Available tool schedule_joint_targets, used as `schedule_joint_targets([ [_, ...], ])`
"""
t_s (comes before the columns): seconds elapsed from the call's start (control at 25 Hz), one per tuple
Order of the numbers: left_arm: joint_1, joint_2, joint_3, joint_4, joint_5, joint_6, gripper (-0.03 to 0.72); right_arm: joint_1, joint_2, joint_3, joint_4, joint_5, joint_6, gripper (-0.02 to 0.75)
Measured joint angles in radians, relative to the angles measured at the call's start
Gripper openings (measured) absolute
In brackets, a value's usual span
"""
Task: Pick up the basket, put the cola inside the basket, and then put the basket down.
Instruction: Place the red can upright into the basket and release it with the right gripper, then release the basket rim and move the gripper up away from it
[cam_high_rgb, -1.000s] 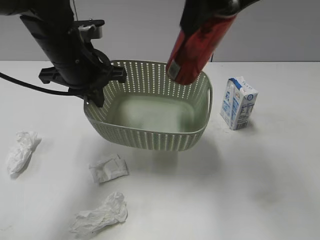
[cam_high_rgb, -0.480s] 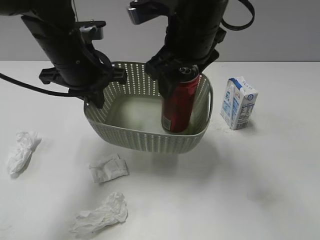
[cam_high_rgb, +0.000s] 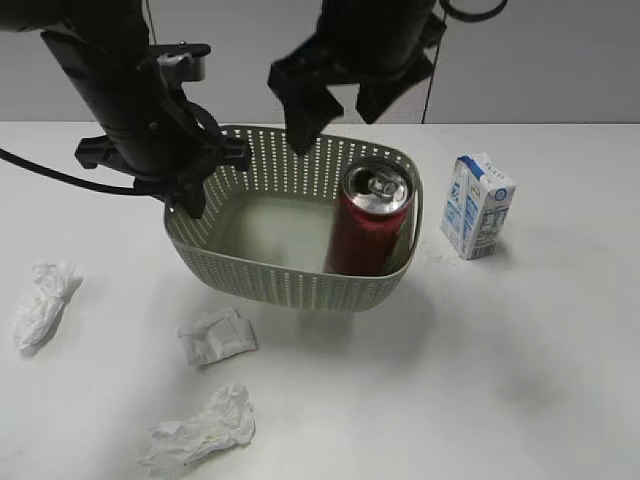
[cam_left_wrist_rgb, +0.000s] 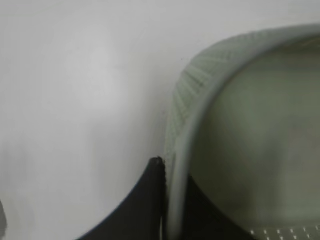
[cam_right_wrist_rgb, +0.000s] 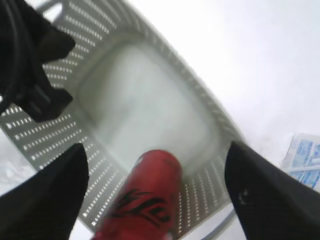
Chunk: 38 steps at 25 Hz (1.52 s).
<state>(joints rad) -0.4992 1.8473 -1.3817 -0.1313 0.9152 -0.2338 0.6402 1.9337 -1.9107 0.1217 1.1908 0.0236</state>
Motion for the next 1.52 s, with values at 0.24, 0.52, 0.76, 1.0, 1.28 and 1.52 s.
schedule_joint_targets([
  [0.24, 0.052, 0.000, 0.000, -0.011, 0.037, 0.001, -0.001, -0.200, -0.038, -0.031, 0.046, 0.001, 0.008, 0.622],
  [0.52, 0.067, 0.013, 0.000, -0.085, -0.004, -0.031, -0.001, -0.408, -0.147, 0.005, 0.044, 0.001, -0.012, 0.596],
  [0.76, 0.068, 0.095, 0.000, -0.100, -0.053, -0.081, -0.001, -0.478, -0.370, 0.274, -0.031, 0.000, -0.043, 0.594],
  [1.0, 0.068, 0.157, 0.000, -0.107, -0.086, -0.083, 0.036, -0.478, -0.653, 0.620, -0.069, -0.036, -0.047, 0.594],
  [1.28, 0.068, 0.157, -0.001, -0.131, -0.127, -0.049, 0.475, -0.478, -0.958, 0.957, -0.069, -0.139, -0.048, 0.594],
  [1.52, 0.073, 0.116, -0.001, -0.160, -0.126, 0.077, 0.667, -0.478, -1.173, 1.236, -0.069, -0.249, -0.048, 0.594],
])
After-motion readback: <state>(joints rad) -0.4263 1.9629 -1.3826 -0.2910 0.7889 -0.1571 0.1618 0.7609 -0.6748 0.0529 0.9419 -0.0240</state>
